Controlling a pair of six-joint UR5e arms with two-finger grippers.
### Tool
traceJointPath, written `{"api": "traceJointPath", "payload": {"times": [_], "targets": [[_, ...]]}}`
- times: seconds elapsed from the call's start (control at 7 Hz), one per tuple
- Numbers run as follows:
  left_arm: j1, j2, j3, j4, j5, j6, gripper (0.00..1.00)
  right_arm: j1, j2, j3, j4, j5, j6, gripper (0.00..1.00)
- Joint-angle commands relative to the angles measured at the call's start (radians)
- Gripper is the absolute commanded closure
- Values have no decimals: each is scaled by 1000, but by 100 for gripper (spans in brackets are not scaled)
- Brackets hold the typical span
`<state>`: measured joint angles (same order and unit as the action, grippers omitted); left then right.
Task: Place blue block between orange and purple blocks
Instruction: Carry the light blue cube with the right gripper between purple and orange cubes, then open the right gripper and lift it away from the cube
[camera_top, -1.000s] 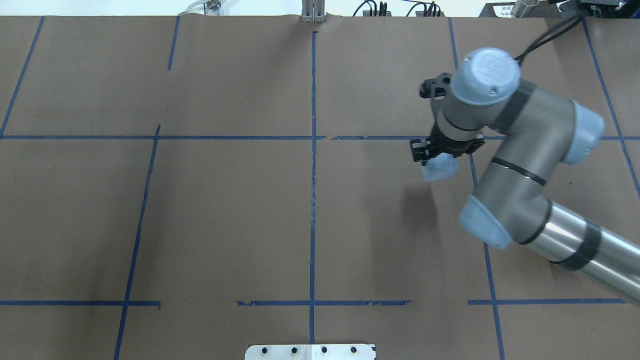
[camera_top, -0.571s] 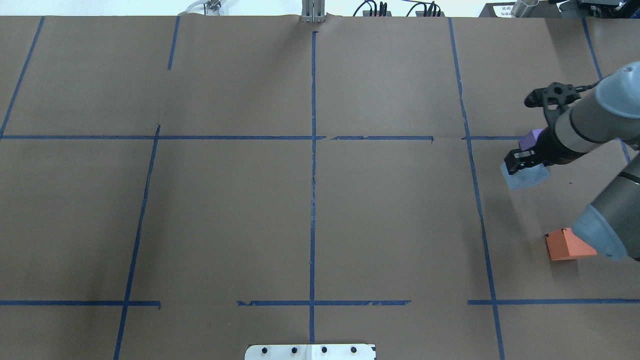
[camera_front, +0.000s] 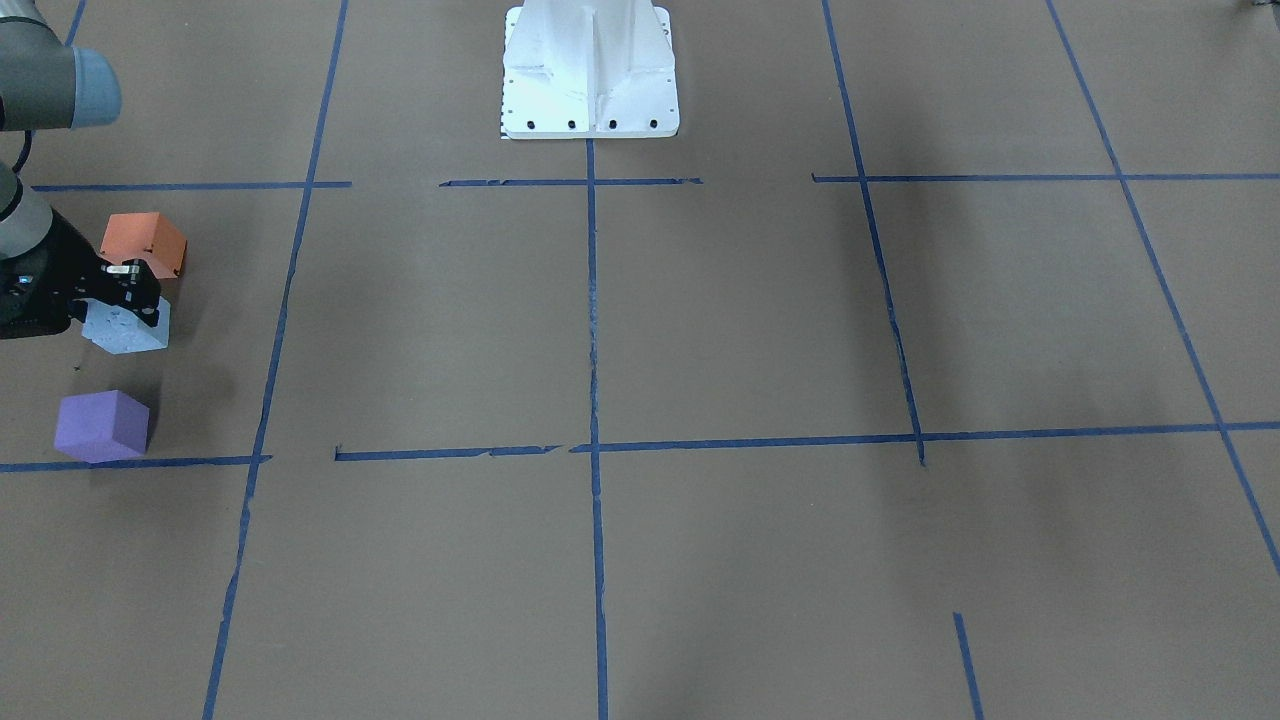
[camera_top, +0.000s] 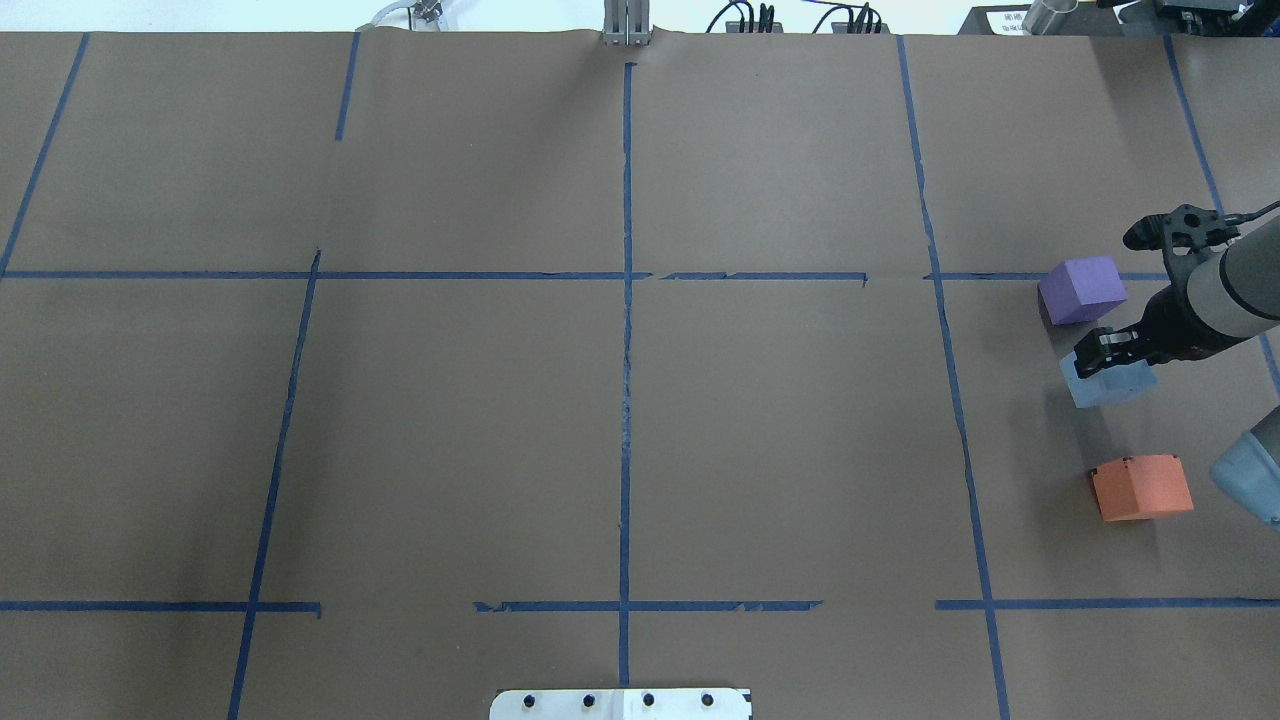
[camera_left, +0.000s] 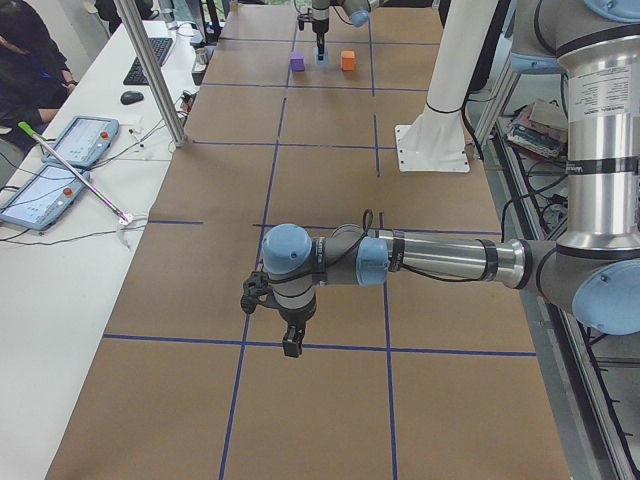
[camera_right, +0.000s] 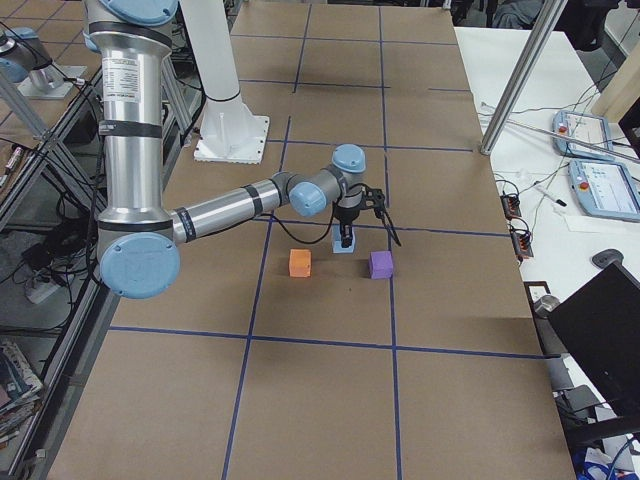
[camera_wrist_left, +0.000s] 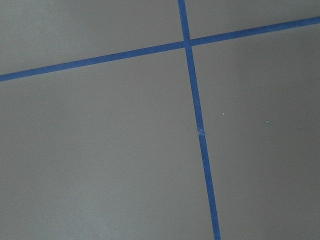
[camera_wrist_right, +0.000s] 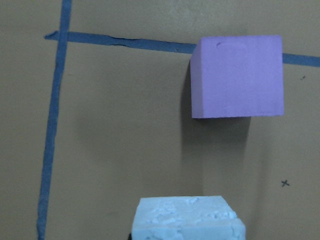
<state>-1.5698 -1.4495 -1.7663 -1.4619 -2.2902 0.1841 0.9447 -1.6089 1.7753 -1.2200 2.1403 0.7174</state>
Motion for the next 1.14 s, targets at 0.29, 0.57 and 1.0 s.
{"api": "traceJointPath", "payload": {"times": [0.29,0.57,1.0], "targets": [[1,0,-1,0,0,0,0,0,1,-63,57,4,27,36],[1,0,-1,0,0,-2,0,2,1,-27,56,12,24,0],[1,-2,-2,0,0,0,0,112,-12,26,-25,16,-110,0]]}}
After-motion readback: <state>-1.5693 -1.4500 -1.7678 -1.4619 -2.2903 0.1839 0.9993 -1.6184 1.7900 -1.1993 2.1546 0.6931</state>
